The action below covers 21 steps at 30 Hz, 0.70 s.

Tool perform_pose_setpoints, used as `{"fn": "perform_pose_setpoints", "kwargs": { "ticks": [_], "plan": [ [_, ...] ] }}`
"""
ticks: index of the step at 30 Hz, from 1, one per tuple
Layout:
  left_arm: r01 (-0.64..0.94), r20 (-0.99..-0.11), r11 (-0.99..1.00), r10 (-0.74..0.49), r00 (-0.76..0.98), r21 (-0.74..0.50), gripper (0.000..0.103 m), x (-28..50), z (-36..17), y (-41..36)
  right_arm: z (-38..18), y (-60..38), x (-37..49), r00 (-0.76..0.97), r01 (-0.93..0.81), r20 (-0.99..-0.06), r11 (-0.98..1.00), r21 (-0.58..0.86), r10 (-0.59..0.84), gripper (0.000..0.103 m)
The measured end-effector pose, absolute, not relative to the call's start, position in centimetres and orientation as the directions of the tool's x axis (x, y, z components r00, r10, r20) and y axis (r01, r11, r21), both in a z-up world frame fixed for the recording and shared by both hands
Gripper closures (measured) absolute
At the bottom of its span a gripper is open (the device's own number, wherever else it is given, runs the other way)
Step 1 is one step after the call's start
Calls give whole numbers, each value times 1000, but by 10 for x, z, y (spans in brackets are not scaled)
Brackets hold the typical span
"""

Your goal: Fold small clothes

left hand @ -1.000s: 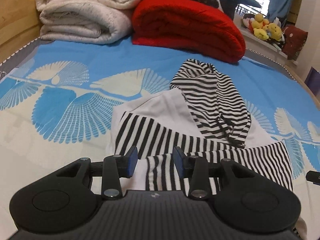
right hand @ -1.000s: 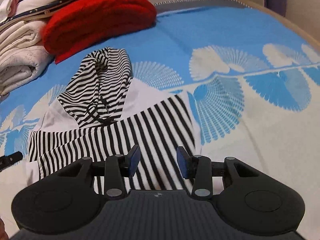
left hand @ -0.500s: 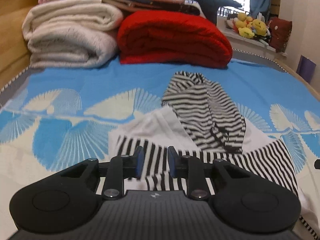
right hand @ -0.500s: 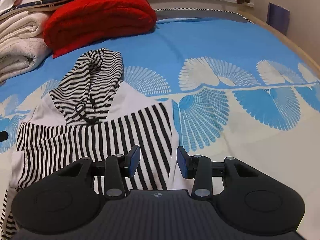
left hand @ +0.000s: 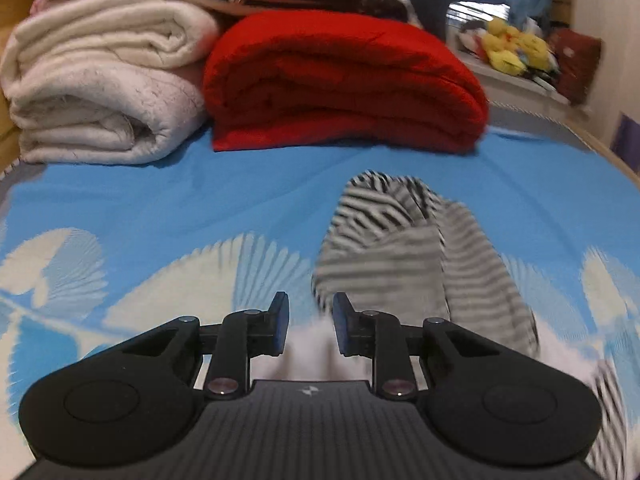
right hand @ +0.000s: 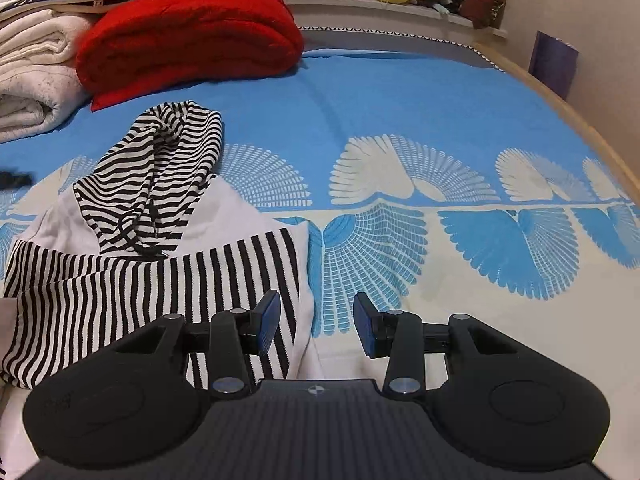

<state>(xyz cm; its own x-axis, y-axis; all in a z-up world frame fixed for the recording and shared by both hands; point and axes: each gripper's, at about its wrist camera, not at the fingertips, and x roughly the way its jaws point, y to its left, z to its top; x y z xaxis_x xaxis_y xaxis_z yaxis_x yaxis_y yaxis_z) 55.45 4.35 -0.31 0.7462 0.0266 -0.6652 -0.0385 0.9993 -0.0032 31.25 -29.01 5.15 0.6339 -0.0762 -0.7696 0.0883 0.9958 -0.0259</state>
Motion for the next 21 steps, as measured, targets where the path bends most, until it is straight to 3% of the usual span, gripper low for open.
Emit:
{"fn": "perform_pose_setpoints", "kwargs": {
  "ticks": [4,7,11,14,19,21],
  "plan": [
    [-44,-657,999,51,752,27,77,626,-14,34,47,-288,316,625,74,-778,997,-28,-68,61],
    [-50,-671,998,7,741,-44,74,675,-19,32,43,-289,321,614,81,-786,996,-24,-69,61],
    [-74,-714,987,-53,698,-146,49,735,-29,24,38,-291,328,604,98,-794,995,-15,-71,61],
    [-86,-736,990,-25,676,-113,40,767,-39,9,34,-293,332,595,104,-801,995,-7,-68,61],
    [-122,-773,989,17,634,-79,42,802,-68,-7,31,-298,336,590,116,-804,993,-12,-78,61],
    [-108,-782,994,42,622,-33,66,808,-75,-12,30,-302,337,585,123,-807,992,-18,-87,61]
  ]
}}
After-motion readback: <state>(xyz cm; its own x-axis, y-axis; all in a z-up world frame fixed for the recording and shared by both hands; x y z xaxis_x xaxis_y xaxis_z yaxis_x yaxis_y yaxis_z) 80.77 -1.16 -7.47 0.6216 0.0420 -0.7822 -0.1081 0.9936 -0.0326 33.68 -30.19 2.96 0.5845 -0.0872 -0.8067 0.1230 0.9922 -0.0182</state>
